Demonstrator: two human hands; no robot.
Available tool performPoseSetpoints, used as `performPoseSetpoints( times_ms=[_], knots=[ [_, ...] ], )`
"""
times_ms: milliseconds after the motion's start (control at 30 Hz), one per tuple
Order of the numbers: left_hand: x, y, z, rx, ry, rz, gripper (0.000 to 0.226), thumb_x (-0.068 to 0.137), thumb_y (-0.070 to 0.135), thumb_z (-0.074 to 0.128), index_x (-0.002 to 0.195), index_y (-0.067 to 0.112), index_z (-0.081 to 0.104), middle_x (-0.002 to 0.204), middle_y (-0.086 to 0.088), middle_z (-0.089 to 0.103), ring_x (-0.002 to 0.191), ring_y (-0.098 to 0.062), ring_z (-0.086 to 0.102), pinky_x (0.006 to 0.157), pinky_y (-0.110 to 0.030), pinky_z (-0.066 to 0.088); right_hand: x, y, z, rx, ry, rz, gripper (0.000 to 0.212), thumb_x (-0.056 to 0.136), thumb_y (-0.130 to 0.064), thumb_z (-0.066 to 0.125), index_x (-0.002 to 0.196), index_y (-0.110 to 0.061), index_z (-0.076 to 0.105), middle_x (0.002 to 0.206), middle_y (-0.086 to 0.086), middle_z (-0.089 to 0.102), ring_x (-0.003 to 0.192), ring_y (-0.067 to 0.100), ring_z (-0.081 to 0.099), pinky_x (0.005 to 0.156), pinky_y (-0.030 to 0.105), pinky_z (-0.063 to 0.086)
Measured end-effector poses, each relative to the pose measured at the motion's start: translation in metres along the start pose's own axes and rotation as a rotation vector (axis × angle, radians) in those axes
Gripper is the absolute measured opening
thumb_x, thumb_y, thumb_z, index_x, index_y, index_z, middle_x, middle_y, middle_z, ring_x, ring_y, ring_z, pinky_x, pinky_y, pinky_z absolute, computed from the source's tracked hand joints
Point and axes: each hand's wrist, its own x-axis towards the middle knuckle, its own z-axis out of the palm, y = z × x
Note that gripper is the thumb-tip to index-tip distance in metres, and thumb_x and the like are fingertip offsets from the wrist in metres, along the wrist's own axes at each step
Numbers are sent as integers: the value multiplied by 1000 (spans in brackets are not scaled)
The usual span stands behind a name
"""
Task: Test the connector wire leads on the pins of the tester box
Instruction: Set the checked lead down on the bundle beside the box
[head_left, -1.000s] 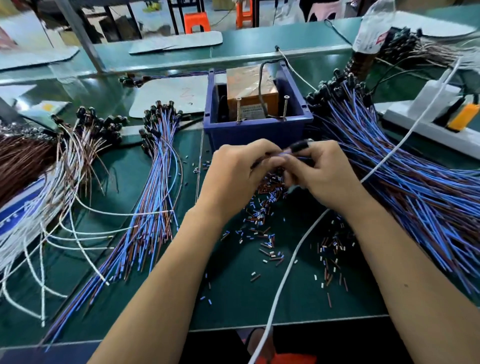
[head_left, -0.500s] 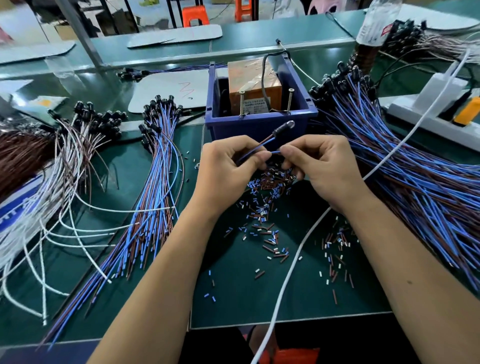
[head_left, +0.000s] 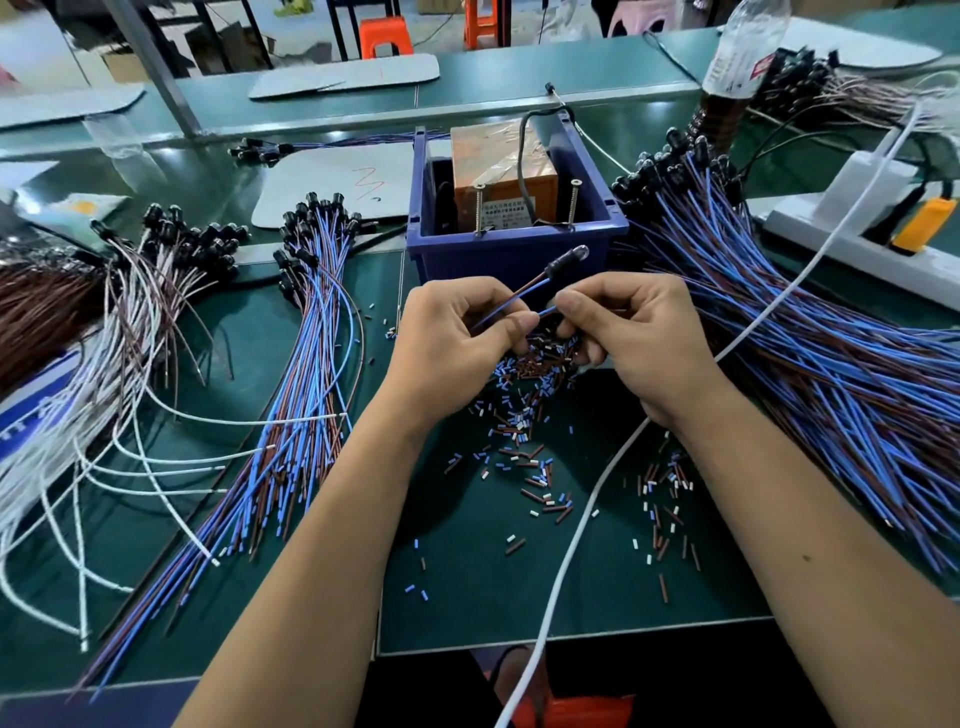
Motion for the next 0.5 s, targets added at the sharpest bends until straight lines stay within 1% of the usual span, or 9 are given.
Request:
performPoseSetpoints(
  times_ms=[100, 133, 200, 267, 333, 400, 433, 500],
  knots=[
    [0, 0, 1, 13, -9, -1, 12, 92, 15, 74, 80, 16, 75, 63, 7, 70, 59, -13, 62, 58, -34, 50, -1, 0, 1, 15, 18, 34, 10, 95, -14, 75, 87, -16, 78, 68, 5, 70, 46, 10, 48, 50, 25, 51],
    [0, 0, 1, 16, -11, -2, 11, 92, 15, 74, 80, 15, 75, 63, 7, 70, 59, -12, 61, 59, -33, 50, -1, 0, 2, 15, 24, 40, 9, 95, -14, 75, 87, -16, 79, 68, 5, 70, 46, 10, 48, 49, 25, 51],
    [0, 1, 0, 21, -9, -8, 11, 91, 15, 74, 80, 14, 75, 63, 6, 70, 60, -21, 64, 59, -36, 50, -1, 0, 3, 9, 37, 49, 9, 94, -15, 76, 86, -17, 79, 67, 2, 70, 46, 10, 48, 48, 25, 49],
    [0, 0, 0, 26, -9, -10, 12, 91, 15, 74, 80, 14, 75, 64, 4, 71, 62, -26, 64, 59, -38, 51, -2, 0, 4, 8, 51, 60, 10, 93, -16, 77, 84, -18, 79, 64, -1, 64, 49, 9, 50, 46, 24, 48],
    [0, 0, -1, 32, -14, -13, 13, 92, 15, 74, 79, 15, 74, 63, 5, 70, 59, -20, 63, 58, -34, 49, -2, -1, 5, 15, 57, 73, 12, 93, -15, 78, 82, -19, 79, 65, 2, 59, 51, 9, 51, 45, 24, 46],
    [0, 0, -1, 45, -24, -9, 13, 91, 15, 74, 79, 15, 74, 62, 7, 69, 58, -7, 60, 59, -26, 47, -2, -1, 6, 17, 58, 83, 12, 93, -13, 77, 81, -17, 78, 64, -1, 59, 51, 10, 51, 44, 24, 46],
    [0, 0, -1, 52, -29, -8, 13, 91, 15, 75, 79, 15, 73, 62, 7, 68, 57, -5, 59, 60, -24, 46, -2, -1, 6, 16, 58, 87, 13, 93, -12, 76, 81, -16, 78, 63, -4, 58, 50, 9, 51, 43, 24, 45],
    [-1, 0, -1, 60, -31, -12, 12, 91, 15, 75, 79, 15, 73, 62, 8, 67, 57, -4, 58, 59, -23, 46, -2, -1, 6, 11, 60, 91, 13, 94, -12, 76, 82, -15, 77, 61, -6, 57, 49, 9, 50, 43, 23, 45]
  ],
)
